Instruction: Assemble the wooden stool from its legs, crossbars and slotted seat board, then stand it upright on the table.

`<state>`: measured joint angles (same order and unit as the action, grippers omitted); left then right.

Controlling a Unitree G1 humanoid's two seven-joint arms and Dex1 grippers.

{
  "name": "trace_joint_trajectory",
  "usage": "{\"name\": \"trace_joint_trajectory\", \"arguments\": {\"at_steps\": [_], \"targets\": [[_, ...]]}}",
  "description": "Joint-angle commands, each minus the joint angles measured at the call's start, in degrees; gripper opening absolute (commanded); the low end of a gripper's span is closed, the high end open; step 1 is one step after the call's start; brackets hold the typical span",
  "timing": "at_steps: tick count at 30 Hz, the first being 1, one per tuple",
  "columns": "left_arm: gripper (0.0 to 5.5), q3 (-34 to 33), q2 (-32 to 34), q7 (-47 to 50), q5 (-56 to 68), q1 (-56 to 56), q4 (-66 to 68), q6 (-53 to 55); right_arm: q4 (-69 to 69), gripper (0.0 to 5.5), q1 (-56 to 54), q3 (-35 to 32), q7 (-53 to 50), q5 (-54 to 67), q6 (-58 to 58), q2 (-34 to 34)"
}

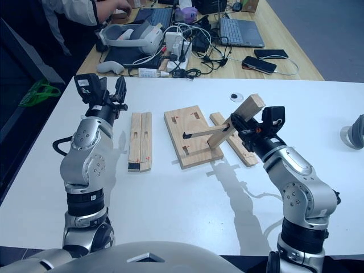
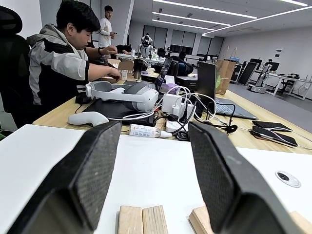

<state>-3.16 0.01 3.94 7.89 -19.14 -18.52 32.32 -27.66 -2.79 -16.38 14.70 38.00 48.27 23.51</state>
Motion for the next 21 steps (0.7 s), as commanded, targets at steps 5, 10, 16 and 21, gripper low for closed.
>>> {"name": "trace_joint_trajectory", "arguments": {"at_steps": [5,10,16,21], "targets": [[2.53,0.3,-0.5,0.3,-0.7,0.1,0.8,-0.7,4.1,1.01,-1.0,1.7,-0.8,-2.4,0.5,1.2],[2.53,0.4,-0.6,0.1,-0.7,0.2,0.7,-0.5,4.2,1.01,-2.3,2.5,-0.8,-2.7,-0.8,0.6],[2.53,0.4,-0.4,0.0,-0.8,0.4,0.6,-0.3,3.9,1.62,-2.6,3.6,-0.6,-3.3,-2.0,0.4],[2.53,0.1,-0.3,0.0,-0.7,-0.1,0.9,-0.5,4.1,2.48,-3.5,3.7,-0.3,-4.2,-2.7,0.1]]}}
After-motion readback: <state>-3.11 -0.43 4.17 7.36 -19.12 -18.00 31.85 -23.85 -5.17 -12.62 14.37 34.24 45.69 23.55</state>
